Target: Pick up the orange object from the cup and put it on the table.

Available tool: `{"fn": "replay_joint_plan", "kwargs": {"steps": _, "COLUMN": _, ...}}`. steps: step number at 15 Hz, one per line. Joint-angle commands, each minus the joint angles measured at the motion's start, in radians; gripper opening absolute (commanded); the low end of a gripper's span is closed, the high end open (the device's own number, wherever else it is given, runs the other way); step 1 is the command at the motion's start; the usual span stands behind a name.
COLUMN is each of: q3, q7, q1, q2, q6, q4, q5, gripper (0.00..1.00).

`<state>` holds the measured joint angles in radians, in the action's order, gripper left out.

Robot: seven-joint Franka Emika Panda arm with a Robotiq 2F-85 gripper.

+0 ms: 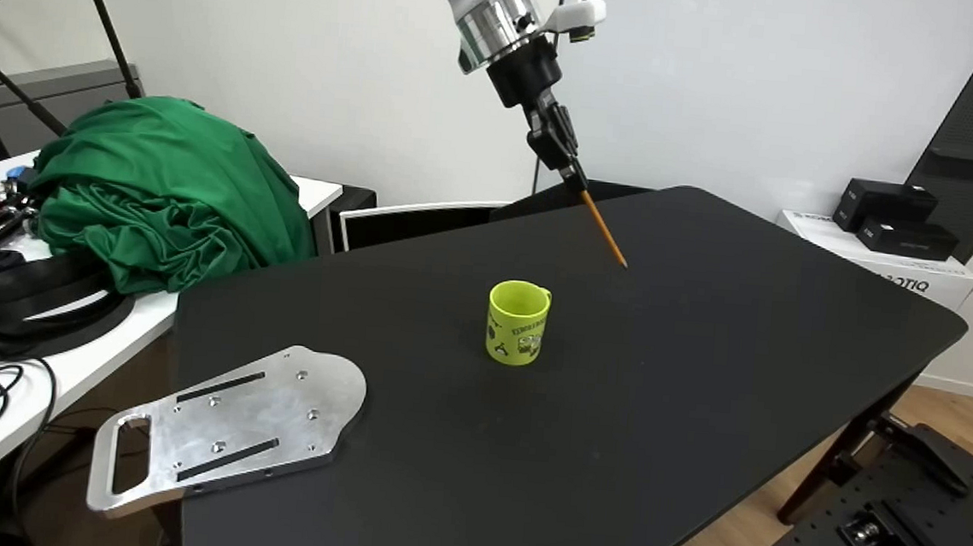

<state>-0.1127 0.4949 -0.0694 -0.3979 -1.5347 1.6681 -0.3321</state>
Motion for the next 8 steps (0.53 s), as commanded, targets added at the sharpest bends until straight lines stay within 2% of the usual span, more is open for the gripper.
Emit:
{"fn": "replay_joint_plan", "kwargs": {"steps": 1, "q3": 0.021, "q7": -0.008, "q1": 0.048, "q2": 0.049, "q6": -0.038, "q4": 0.08, "q5": 0.037, "gripper": 0.02}}
{"fn": "replay_joint_plan", "kwargs": {"steps": 8, "q3": 0.069, "q7": -0.035, "q1": 0.124, "q2": 0.01, "q6": -0.09, "q4": 0.155, "q5": 0.117, "gripper": 0.02}}
